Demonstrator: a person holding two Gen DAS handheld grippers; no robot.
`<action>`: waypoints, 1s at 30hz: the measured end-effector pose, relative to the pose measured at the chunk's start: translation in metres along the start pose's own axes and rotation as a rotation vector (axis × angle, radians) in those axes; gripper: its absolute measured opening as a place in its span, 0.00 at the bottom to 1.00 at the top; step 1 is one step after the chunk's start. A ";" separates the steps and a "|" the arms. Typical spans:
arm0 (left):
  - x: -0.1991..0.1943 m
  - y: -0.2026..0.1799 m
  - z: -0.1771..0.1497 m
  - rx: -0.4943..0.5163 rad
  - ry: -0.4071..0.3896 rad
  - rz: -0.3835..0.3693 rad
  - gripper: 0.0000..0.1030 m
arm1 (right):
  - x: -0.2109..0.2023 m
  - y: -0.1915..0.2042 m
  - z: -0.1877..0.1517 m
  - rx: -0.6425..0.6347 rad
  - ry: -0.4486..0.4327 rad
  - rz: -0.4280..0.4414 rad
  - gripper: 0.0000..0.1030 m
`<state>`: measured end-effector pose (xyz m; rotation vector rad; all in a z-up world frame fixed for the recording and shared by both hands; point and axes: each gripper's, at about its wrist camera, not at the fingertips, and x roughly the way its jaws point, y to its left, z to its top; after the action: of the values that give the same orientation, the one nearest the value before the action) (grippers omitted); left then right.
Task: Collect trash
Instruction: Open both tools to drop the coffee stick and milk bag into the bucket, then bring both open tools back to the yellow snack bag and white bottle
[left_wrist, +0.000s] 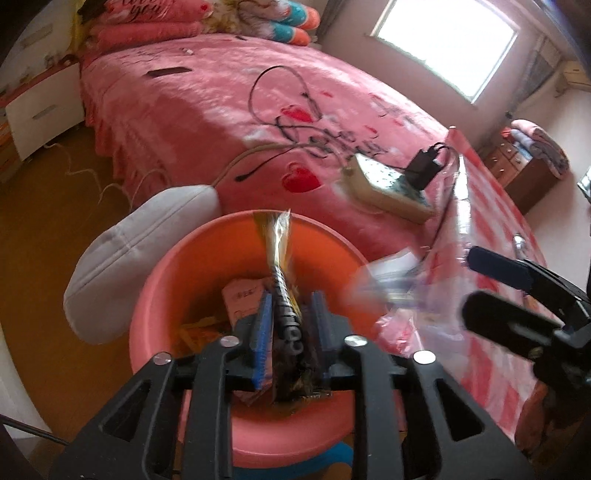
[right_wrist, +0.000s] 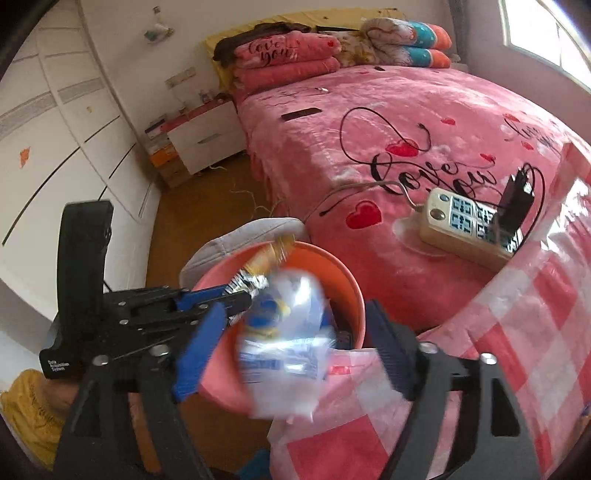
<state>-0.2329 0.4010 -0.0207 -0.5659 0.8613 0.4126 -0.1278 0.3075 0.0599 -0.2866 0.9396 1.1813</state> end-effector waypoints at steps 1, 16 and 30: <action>0.000 0.002 -0.001 -0.004 -0.003 0.014 0.57 | -0.002 -0.005 -0.002 0.024 -0.007 0.000 0.87; -0.009 -0.015 0.006 0.025 -0.039 0.037 0.82 | -0.060 -0.068 -0.053 0.242 -0.080 -0.153 0.90; -0.033 -0.070 0.007 0.117 -0.099 -0.058 0.90 | -0.109 -0.057 -0.084 0.164 -0.164 -0.295 0.90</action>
<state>-0.2097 0.3469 0.0304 -0.4581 0.7670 0.3322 -0.1243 0.1595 0.0756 -0.1859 0.8133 0.8386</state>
